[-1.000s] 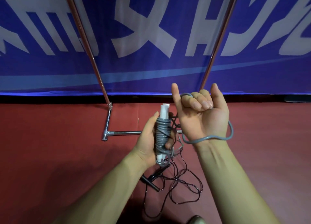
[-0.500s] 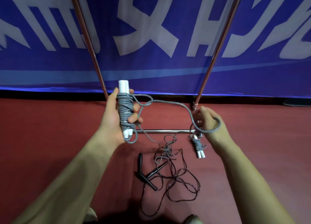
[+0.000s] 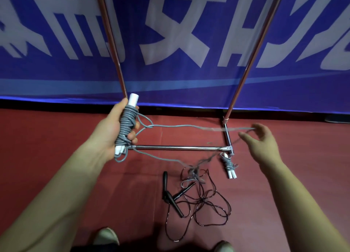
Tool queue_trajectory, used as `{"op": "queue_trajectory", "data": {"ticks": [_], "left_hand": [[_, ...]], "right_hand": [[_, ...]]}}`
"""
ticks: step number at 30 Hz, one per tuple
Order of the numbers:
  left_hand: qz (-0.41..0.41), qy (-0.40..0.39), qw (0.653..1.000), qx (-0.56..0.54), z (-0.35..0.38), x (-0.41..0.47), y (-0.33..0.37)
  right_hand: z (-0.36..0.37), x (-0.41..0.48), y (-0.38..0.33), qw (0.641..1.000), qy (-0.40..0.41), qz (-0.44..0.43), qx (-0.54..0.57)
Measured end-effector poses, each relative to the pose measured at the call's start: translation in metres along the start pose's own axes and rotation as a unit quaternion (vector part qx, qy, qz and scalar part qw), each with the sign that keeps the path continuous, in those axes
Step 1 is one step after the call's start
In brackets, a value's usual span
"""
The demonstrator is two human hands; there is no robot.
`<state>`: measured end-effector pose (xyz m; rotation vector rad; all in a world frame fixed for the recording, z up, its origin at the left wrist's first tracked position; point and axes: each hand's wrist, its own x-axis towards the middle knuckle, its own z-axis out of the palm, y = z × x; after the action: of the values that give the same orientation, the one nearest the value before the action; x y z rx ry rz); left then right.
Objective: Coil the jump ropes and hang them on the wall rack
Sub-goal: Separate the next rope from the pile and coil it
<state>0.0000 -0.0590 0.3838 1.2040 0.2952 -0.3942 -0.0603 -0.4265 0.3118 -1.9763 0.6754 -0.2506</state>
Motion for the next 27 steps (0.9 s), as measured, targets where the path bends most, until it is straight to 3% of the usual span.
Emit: {"op": "queue_trajectory", "data": {"ticks": [4, 7, 14, 16, 18, 21, 24, 27], "left_hand": [[0.04, 0.044, 0.996, 0.073, -0.004, -0.01, 0.005], [0.022, 0.014, 1.0, 0.011, -0.002, -0.019, 0.009], [-0.01, -0.1, 0.988, -0.118, 0.047, -0.035, 0.01], [-0.003, -0.101, 0.987, -0.128, 0.061, -0.038, 0.01], [-0.001, -0.085, 0.986, -0.141, 0.067, -0.037, 0.009], [-0.004, -0.051, 0.985, -0.165, 0.067, -0.034, 0.01], [-0.014, -0.04, 0.983, -0.18, 0.066, -0.033, 0.012], [-0.02, -0.048, 0.98, -0.195, 0.067, -0.035, 0.013]], "right_hand": [[0.005, -0.003, 0.018, 0.985, -0.057, -0.01, -0.161], [0.022, -0.01, 0.029, 0.97, -0.117, -0.011, -0.214], [0.077, -0.044, 0.022, 0.958, -0.237, 0.05, -0.151], [0.091, -0.059, 0.003, 0.965, -0.237, -0.017, -0.11], [0.101, -0.079, -0.018, 0.978, -0.185, -0.101, -0.012], [0.108, -0.106, -0.04, 0.967, -0.163, -0.182, 0.074], [0.115, -0.121, -0.048, 0.924, -0.294, -0.233, 0.076], [0.123, -0.12, -0.038, 0.874, -0.441, -0.201, -0.013]]}}
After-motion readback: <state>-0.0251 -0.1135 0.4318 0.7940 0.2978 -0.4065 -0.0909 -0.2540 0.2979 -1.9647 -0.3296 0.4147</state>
